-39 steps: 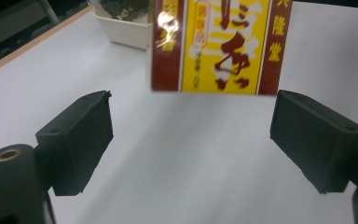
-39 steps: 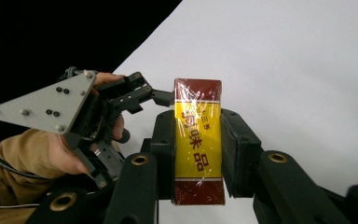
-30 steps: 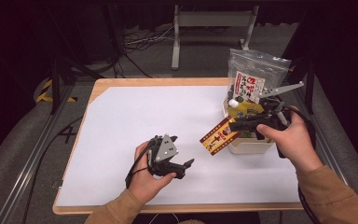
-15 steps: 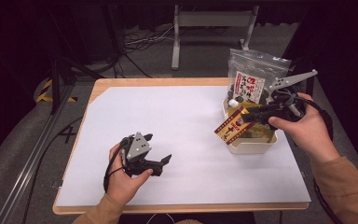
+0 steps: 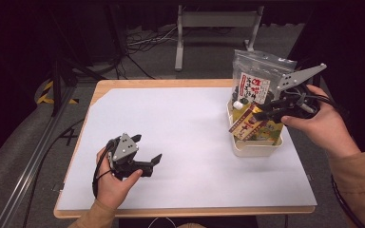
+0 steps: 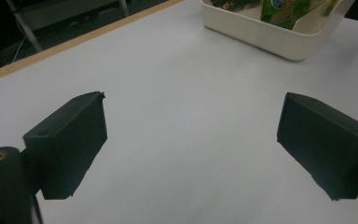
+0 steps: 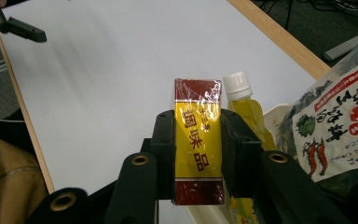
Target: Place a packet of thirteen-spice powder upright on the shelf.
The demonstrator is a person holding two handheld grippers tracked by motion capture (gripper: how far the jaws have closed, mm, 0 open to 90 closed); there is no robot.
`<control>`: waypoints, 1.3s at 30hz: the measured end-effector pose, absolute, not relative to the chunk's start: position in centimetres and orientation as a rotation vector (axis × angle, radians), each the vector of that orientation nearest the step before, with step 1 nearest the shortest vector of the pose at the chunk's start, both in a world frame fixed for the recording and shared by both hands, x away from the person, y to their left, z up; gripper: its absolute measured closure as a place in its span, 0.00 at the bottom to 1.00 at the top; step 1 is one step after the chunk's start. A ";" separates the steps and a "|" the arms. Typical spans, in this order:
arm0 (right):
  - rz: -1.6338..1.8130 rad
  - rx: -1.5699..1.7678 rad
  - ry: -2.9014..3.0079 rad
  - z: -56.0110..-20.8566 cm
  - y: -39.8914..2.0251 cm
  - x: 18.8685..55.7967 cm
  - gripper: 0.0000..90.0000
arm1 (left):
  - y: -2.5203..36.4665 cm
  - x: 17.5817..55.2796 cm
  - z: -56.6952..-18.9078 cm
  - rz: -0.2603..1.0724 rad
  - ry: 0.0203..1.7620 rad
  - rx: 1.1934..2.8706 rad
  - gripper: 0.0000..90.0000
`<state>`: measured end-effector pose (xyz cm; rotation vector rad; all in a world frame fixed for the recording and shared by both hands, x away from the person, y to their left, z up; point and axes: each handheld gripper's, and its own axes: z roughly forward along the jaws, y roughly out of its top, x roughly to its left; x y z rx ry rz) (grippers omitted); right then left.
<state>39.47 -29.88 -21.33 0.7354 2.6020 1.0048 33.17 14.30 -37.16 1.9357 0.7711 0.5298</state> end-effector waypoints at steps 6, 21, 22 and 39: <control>0.916 0.614 2.631 -21.2 -30.3 39.7 0.77 | 15.3 33.2 -36.9 0.538 0.807 1.912 0.10; 0.781 0.425 2.673 -21.5 -30.1 40.5 0.77 | 17.5 33.5 -35.6 0.556 0.844 1.842 0.10; 0.772 0.417 2.674 -21.5 -30.0 40.5 0.77 | 17.5 33.6 -35.6 0.558 0.843 1.844 0.10; 0.671 0.322 2.760 -23.2 -29.6 41.2 0.77 | 18.0 34.3 -35.7 0.539 0.857 1.840 0.10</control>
